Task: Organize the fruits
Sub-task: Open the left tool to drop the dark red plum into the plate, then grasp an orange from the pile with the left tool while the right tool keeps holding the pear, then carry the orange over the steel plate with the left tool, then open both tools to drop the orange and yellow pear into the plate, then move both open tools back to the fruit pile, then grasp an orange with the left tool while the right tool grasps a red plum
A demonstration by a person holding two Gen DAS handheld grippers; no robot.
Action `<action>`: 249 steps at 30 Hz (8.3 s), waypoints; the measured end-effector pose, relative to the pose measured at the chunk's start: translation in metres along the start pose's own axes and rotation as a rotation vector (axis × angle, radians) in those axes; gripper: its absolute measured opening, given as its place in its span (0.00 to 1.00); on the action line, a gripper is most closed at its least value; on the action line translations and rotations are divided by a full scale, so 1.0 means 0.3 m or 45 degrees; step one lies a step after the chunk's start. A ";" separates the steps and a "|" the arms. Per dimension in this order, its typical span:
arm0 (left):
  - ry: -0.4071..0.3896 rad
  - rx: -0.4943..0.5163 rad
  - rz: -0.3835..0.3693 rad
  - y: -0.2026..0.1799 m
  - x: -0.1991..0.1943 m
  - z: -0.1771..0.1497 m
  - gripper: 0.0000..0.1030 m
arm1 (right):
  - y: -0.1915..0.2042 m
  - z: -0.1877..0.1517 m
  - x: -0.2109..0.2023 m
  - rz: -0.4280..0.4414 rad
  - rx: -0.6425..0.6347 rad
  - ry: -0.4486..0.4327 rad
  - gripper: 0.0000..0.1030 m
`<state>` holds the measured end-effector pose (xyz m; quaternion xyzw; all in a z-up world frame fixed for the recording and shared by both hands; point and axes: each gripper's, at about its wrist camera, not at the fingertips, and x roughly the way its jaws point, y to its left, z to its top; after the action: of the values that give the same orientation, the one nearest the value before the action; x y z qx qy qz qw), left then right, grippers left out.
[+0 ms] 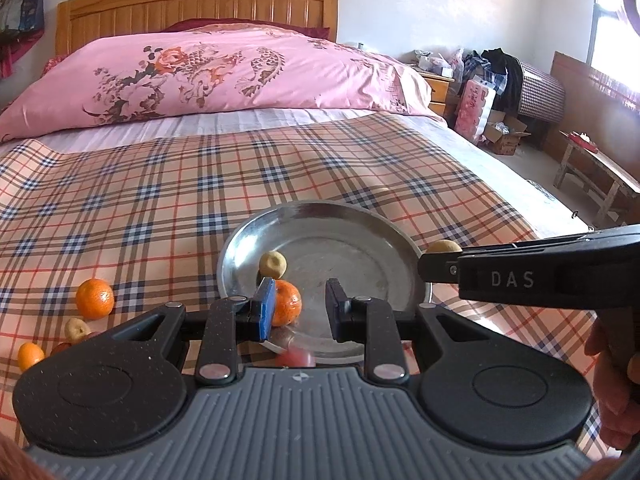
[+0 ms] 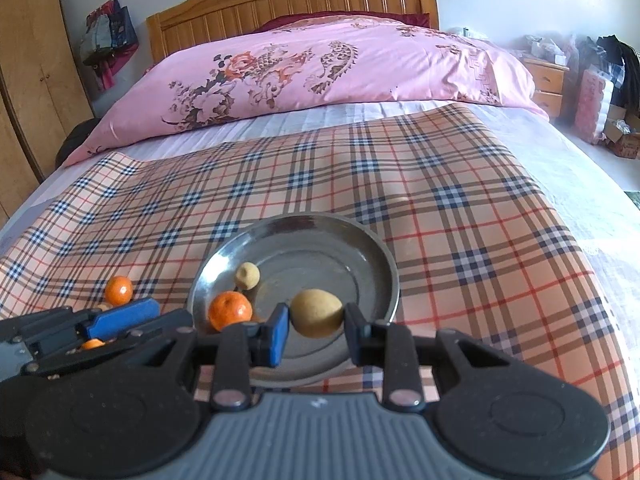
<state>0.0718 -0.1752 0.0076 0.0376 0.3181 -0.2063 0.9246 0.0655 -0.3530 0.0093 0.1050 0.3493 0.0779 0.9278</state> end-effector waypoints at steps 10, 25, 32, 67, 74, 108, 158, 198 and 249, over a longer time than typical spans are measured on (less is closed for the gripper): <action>0.027 -0.033 -0.029 0.013 0.049 -0.004 0.27 | -0.029 -0.004 0.064 0.014 0.030 0.041 0.27; -0.084 -0.058 -0.052 0.242 -0.124 -0.141 0.28 | -0.035 -0.082 0.063 0.135 0.049 0.031 0.27; -0.043 -0.052 0.015 0.311 -0.168 -0.194 0.28 | -0.019 -0.120 0.034 0.162 0.041 0.031 0.27; 0.082 -0.150 0.296 0.513 -0.022 -0.260 0.37 | 0.010 -0.167 0.035 0.191 0.036 0.056 0.27; 0.040 -0.143 0.300 0.485 -0.055 -0.262 0.33 | 0.028 -0.176 0.029 0.202 0.023 0.055 0.27; -0.047 -0.004 0.067 -0.018 -0.134 0.033 0.33 | -0.031 0.034 -0.054 0.077 -0.026 -0.070 0.27; 0.037 -0.083 0.225 0.120 -0.146 -0.065 1.00 | 0.091 -0.025 0.013 0.027 0.001 -0.010 0.80; 0.070 -0.375 0.463 0.623 -0.285 -0.226 1.00 | 0.547 -0.081 0.117 0.190 -0.192 0.079 0.99; 0.085 -0.305 0.379 0.752 -0.038 -0.277 0.24 | 0.726 -0.140 0.436 0.299 -0.434 0.154 0.37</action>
<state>0.1075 0.0514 -0.0655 -0.0193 0.3620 -0.0264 0.9316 0.1193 -0.1082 -0.0497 -0.0181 0.3717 0.2497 0.8940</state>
